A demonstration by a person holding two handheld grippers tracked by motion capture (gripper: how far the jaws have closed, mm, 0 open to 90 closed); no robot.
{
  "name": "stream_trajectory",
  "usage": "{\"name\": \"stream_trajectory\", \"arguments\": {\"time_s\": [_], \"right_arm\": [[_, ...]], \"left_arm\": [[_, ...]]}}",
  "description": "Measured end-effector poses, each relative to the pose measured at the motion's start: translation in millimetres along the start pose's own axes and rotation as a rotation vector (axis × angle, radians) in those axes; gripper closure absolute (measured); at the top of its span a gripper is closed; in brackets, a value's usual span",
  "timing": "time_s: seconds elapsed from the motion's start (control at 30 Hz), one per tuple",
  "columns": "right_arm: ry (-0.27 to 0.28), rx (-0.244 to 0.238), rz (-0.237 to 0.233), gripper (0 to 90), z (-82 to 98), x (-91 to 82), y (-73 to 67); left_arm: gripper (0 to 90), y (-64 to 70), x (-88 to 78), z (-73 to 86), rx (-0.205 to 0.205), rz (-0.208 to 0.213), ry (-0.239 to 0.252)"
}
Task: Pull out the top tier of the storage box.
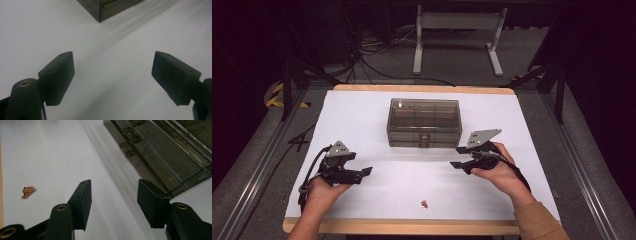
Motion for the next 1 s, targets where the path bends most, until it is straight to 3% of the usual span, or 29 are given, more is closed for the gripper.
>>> {"name": "stream_trajectory", "arguments": {"time_s": [0.13,0.27,0.37,0.6,0.87,1.0], "right_arm": [[0.005,-0.004,-0.056,51.0,-5.2,11.2,-1.1],[-0.008,-0.015,-0.063,51.9,-10.1,19.3,-2.0],[0.007,-0.019,-0.098,51.3,-14.3,25.2,-2.6],[0.028,-0.046,-0.137,52.4,-18.5,36.1,-2.7],[0.056,-0.106,-0.159,54.1,-20.5,40.0,-5.6],[0.073,-0.189,-0.146,55.5,-21.1,39.1,-7.1]], "left_arm": [[19.2,0.1,-1.0,-0.2,-0.005,0.001,0.000],[19.2,1.6,-0.2,-0.5,0.021,0.003,-0.003],[19.1,3.8,0.4,-0.9,0.032,0.002,-0.012],[19.0,2.2,-1.5,-1.1,0.021,-0.002,-0.005],[18.8,4.1,-0.9,-1.3,0.032,0.007,-0.009],[18.7,3.2,-1.2,-1.3,0.026,0.002,-0.002]]}}
Point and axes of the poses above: each handheld gripper's, and its own axes: x roughly forward along the jaws, z roughly out of its underside, y roughly to its right, the point moved 3 cm from there along x, roughly forward along the jaws, and after that the axes turned 10 degrees about y, right-handed, at the moved point
